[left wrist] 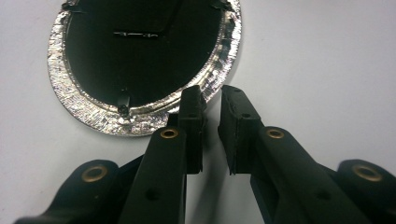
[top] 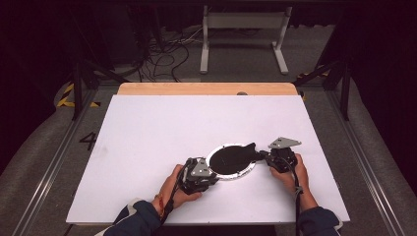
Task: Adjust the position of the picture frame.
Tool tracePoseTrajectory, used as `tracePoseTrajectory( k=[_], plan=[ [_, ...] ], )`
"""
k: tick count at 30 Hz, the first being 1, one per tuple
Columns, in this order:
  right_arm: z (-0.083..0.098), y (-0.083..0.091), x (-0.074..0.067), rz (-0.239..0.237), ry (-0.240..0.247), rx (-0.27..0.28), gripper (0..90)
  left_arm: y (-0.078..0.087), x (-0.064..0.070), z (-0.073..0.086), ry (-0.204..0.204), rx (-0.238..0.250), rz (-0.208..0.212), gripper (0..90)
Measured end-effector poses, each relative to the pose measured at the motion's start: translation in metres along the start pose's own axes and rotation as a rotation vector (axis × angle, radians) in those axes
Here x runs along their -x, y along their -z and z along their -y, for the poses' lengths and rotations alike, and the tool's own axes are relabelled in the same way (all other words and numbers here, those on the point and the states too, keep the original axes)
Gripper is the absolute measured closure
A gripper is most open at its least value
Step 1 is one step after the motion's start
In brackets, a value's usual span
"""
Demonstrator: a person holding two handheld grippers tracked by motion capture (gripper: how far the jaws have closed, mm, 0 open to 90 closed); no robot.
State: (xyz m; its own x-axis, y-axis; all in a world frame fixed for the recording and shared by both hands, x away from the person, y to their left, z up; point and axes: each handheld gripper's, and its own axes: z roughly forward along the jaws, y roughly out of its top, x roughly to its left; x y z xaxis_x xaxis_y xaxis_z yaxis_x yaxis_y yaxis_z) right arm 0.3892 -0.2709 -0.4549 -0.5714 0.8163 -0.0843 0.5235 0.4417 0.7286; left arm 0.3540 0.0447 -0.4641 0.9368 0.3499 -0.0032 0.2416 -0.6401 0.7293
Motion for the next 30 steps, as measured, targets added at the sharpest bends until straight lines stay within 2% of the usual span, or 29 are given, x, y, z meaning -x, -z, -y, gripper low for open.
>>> tracePoseTrajectory(
  k=[1,6,10,12,14,21,24,27,30],
  plan=[
    [0.0,0.0,-0.001,0.001,0.003,0.001,90.0,0.001,-0.001,0.001,0.014,0.0,-0.001,79.9],
    [0.001,0.001,-0.004,-0.01,0.003,0.005,90.0,0.005,-0.008,0.004,0.033,0.007,-0.022,81.1],
    [0.001,0.002,-0.009,-0.003,0.037,-0.002,90.0,0.011,-0.02,0.01,0.066,0.005,-0.071,79.9],
    [0.002,0.004,-0.011,-0.017,0.046,-0.002,90.0,0.013,-0.027,0.013,0.091,0.01,-0.08,80.5],
    [0.003,0.005,-0.013,-0.032,0.056,-0.004,90.0,0.015,-0.032,0.016,0.116,0.018,-0.071,80.8],
    [0.005,0.009,-0.018,-0.1,0.083,-0.009,90.0,0.018,-0.04,0.019,0.113,0.013,-0.096,79.3],
    [0.006,0.011,-0.023,-0.139,0.107,-0.016,90.0,0.02,-0.043,0.021,0.13,0.018,-0.094,79.4],
    [0.007,0.013,-0.026,-0.144,0.117,-0.021,90.0,0.021,-0.044,0.021,0.126,0.014,-0.101,79.2],
    [0.008,0.015,-0.027,-0.169,0.127,-0.021,90.0,0.023,-0.044,0.022,0.123,0.009,-0.09,78.0]
  ],
)
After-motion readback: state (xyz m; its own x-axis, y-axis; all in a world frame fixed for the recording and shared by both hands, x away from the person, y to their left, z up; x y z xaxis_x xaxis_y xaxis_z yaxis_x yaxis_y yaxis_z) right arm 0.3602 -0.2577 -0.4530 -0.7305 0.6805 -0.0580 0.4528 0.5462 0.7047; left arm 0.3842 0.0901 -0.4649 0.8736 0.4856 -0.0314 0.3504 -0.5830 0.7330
